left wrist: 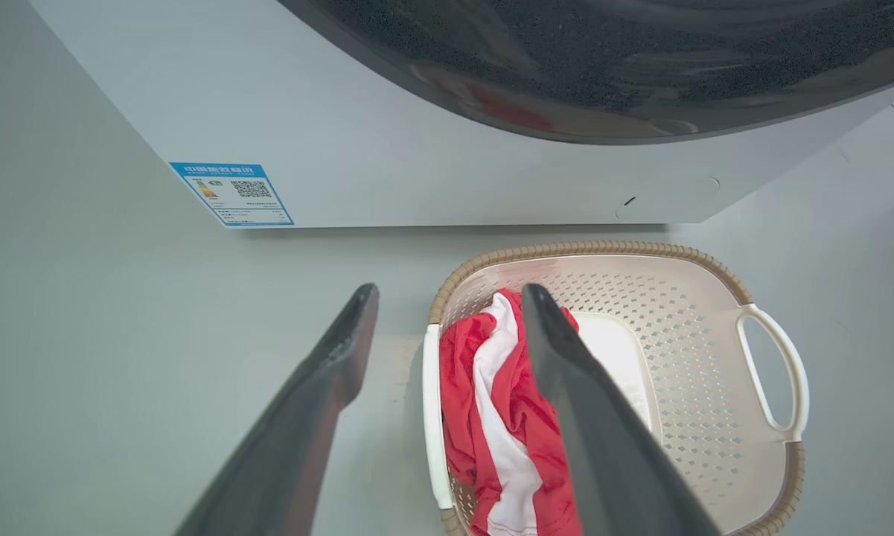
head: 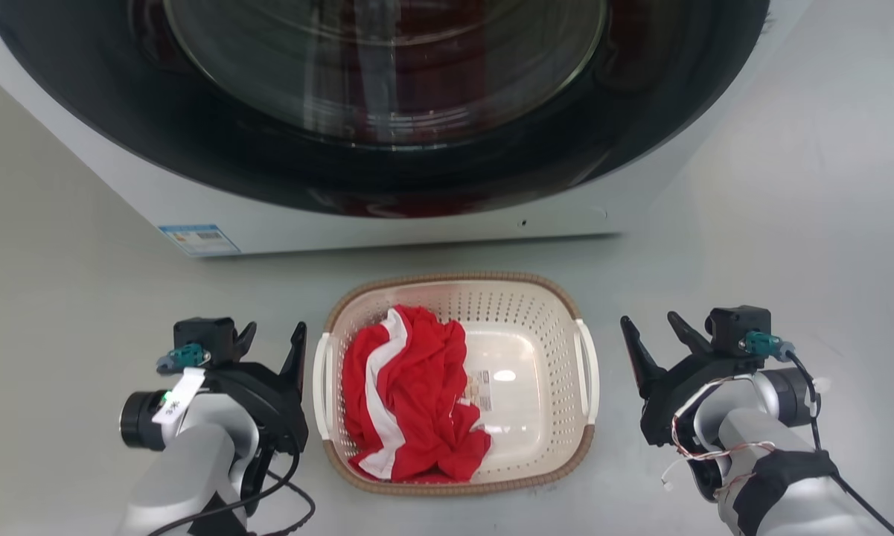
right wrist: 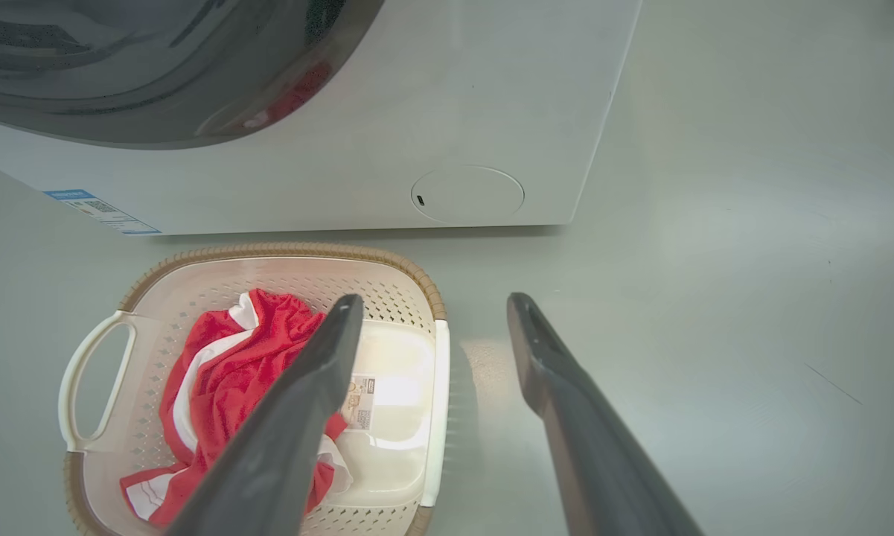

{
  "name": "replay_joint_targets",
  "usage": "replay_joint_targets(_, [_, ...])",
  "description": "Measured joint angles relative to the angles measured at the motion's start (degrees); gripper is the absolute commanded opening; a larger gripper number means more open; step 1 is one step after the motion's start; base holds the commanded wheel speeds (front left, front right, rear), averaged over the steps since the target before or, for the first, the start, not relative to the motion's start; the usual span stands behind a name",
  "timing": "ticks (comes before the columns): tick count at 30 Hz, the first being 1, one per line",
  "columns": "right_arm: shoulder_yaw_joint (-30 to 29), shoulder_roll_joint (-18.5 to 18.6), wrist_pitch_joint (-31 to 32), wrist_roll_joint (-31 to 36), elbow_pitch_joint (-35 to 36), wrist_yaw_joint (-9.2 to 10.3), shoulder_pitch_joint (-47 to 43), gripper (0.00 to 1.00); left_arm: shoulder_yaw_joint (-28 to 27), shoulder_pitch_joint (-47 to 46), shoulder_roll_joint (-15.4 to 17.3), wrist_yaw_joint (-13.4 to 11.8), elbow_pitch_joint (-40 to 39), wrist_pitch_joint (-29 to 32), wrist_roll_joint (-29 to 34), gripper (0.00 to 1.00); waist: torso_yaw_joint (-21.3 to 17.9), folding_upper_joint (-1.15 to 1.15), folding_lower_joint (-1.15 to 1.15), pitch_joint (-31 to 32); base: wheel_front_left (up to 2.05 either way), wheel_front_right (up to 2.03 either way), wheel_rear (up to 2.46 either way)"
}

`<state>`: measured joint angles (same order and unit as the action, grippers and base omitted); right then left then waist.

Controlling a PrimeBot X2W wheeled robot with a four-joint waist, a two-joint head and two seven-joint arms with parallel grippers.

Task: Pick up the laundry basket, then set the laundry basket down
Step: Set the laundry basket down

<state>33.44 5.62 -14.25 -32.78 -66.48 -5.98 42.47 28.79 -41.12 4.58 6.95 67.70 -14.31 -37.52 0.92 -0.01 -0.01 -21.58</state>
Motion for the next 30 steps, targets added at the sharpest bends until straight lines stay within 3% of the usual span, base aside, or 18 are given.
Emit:
replay_joint_targets(16, [-4.82, 3.05, -0.02, 0.65, 12.85, 3.04, -8.29, 1.0, -3.13, 9.59, 3.96, -5.24, -15.28, 0.0, 3.6, 1.0, 0.14, 0.0, 0.0, 11.64, 0.0, 0.0, 0.0])
replay_joint_targets(30, [-8.32, 5.61, -0.03, 4.69, 28.95, 8.05, -14.94, 1.0, -6.22, 18.46, 7.27, -10.58, -36.52, -0.01, 9.29, 1.0, 0.16, 0.0, 0.0, 16.63, 0.0, 0.0, 0.0])
